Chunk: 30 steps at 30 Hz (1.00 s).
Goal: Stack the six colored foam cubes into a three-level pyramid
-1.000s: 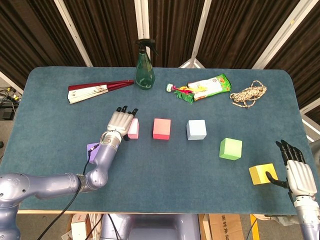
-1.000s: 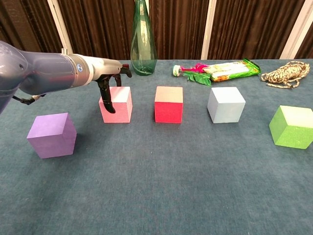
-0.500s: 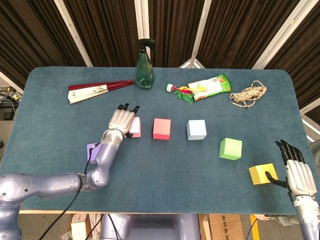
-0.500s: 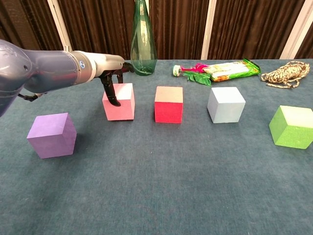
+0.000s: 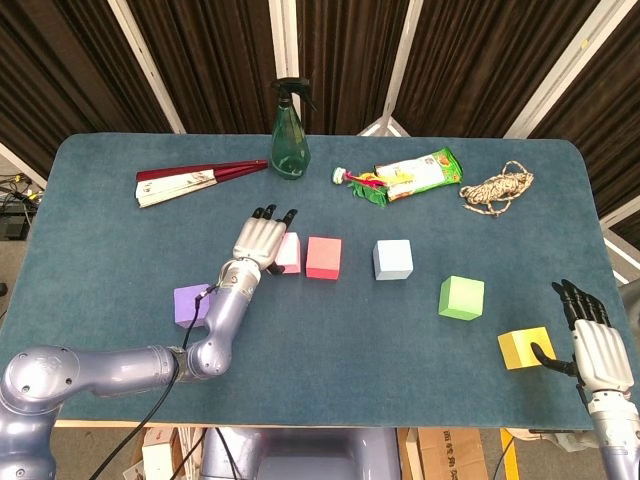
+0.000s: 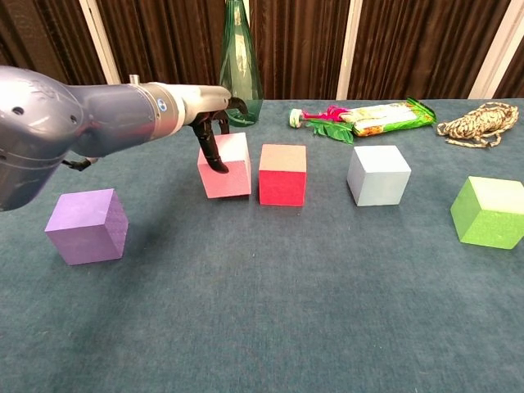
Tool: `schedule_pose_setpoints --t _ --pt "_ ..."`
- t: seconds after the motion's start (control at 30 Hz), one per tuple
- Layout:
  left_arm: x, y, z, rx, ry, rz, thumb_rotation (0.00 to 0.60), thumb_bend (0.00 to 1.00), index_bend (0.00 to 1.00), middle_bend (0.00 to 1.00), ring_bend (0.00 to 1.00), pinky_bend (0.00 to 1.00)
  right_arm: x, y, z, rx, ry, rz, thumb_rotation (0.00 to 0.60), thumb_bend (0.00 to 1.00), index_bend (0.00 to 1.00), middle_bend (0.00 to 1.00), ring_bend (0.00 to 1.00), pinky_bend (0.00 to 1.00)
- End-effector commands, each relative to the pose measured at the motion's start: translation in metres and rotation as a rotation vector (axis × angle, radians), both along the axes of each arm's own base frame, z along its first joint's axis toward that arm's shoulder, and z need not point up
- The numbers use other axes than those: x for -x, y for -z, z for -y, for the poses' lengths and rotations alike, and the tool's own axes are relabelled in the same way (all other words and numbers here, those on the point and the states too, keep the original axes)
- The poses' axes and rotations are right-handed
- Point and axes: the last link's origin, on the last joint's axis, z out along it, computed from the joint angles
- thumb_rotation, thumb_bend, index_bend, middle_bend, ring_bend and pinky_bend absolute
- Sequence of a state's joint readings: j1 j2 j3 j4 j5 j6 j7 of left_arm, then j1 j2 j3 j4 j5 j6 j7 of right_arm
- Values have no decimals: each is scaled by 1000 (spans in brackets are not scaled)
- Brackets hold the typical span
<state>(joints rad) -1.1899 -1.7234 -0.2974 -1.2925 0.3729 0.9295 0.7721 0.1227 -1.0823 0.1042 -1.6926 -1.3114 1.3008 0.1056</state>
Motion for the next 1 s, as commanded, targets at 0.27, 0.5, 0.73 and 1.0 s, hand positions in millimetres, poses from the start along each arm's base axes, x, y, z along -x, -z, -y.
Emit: schedule_pose_setpoints --t 0.27,0.5,0.73,1.0 --pt "-3 13 0 27 -15 43 600 284 26 357 49 100 0 0 0 1 3 5 600 313 0 0 0 0" --pt "-6 19 -2 36 -10 47 600 284 27 357 49 100 1 0 0 0 6 7 600 313 0 0 0 0" --pt "-7 22 -4 40 3 27 600 287 26 359 49 100 1 0 0 1 11 9 600 313 0 0 0 0" --pt "-7 22 -6 43 -5 30 600 287 26 358 49 100 1 1 1 -1 13 10 600 312 0 0 0 0"
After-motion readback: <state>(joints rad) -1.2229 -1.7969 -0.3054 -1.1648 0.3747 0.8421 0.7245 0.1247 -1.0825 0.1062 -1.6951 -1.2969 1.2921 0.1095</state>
